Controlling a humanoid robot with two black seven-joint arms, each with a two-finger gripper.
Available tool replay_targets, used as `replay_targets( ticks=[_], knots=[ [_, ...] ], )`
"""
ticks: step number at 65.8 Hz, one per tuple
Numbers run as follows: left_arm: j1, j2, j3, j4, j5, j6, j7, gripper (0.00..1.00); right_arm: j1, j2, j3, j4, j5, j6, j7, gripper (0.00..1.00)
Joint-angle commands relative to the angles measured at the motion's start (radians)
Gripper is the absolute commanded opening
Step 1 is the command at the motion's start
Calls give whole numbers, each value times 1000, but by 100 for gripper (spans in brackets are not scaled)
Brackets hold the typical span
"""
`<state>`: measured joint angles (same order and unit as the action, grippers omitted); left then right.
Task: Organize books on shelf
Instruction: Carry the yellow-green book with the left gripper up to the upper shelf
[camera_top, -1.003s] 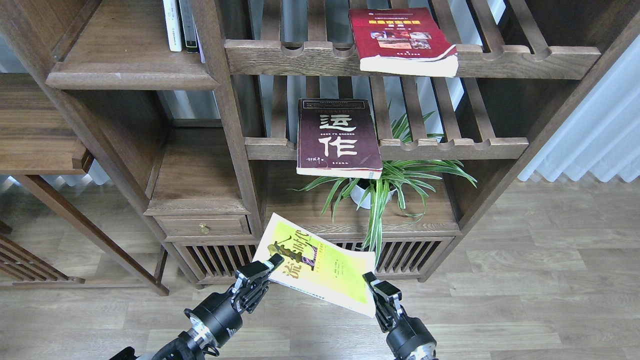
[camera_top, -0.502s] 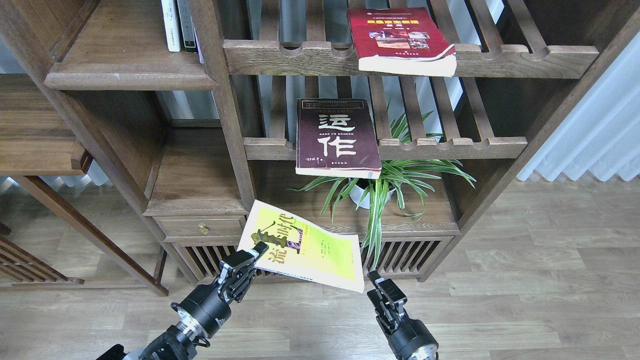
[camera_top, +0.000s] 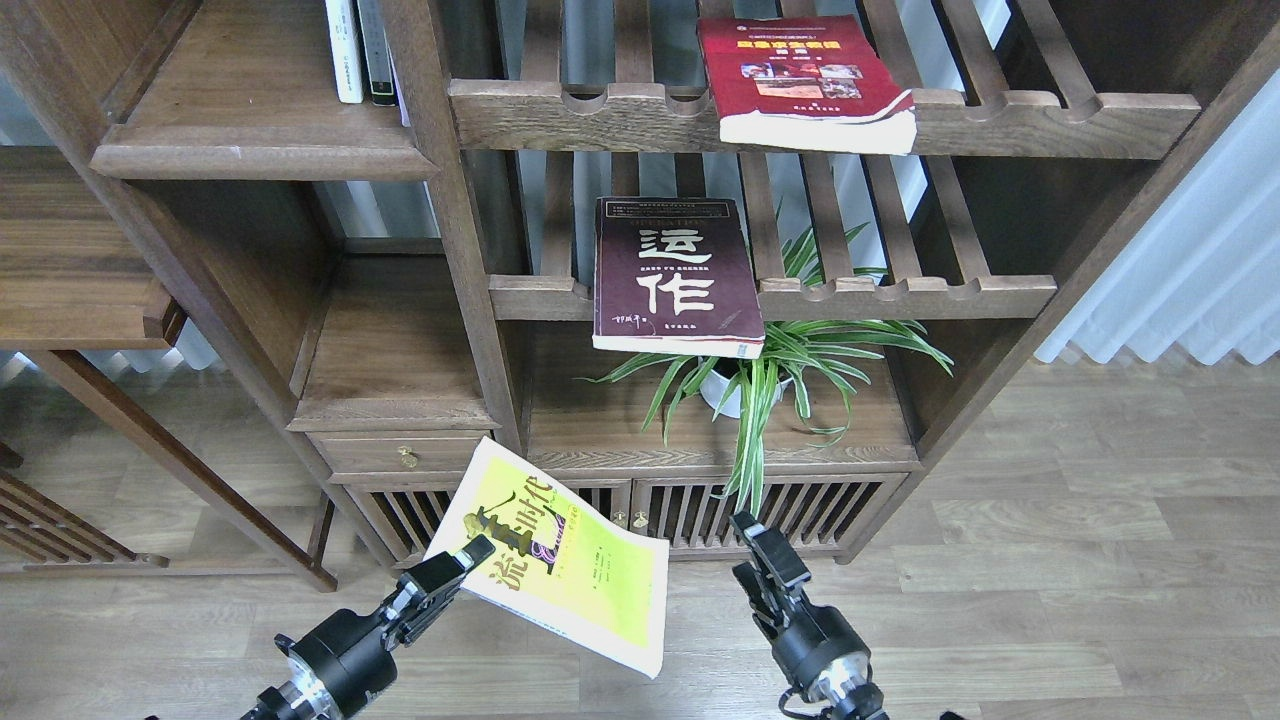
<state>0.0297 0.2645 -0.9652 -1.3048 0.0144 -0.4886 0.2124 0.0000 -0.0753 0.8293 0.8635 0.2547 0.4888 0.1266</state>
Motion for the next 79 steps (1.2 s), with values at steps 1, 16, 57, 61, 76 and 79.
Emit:
replay_targets(
  ticks=[1, 16, 57, 61, 76, 79],
  knots=[
    [56, 18, -72, -80, 56, 0, 24, 3, -15, 2, 63, 9, -5, 0, 2, 99],
    [113, 27, -222, -79, 116, 0, 81, 3, -41, 9, 90, 12, -3, 0, 8, 99],
    [96, -38, -500, -79, 64, 0, 104, 3, -48, 63, 100, 3, -3, 0, 10, 99],
    [99, -42, -529, -79, 73, 0, 105, 3, -48, 63, 100, 3, -3, 0, 10, 99],
    [114, -226, -627, -77, 292, 0, 105, 3, -46, 75, 102, 2, 2, 0, 10, 99],
    [113, -265, -638, -79, 332, 0, 107, 3, -46, 75, 102, 2, 2, 0, 10, 99]
  ],
)
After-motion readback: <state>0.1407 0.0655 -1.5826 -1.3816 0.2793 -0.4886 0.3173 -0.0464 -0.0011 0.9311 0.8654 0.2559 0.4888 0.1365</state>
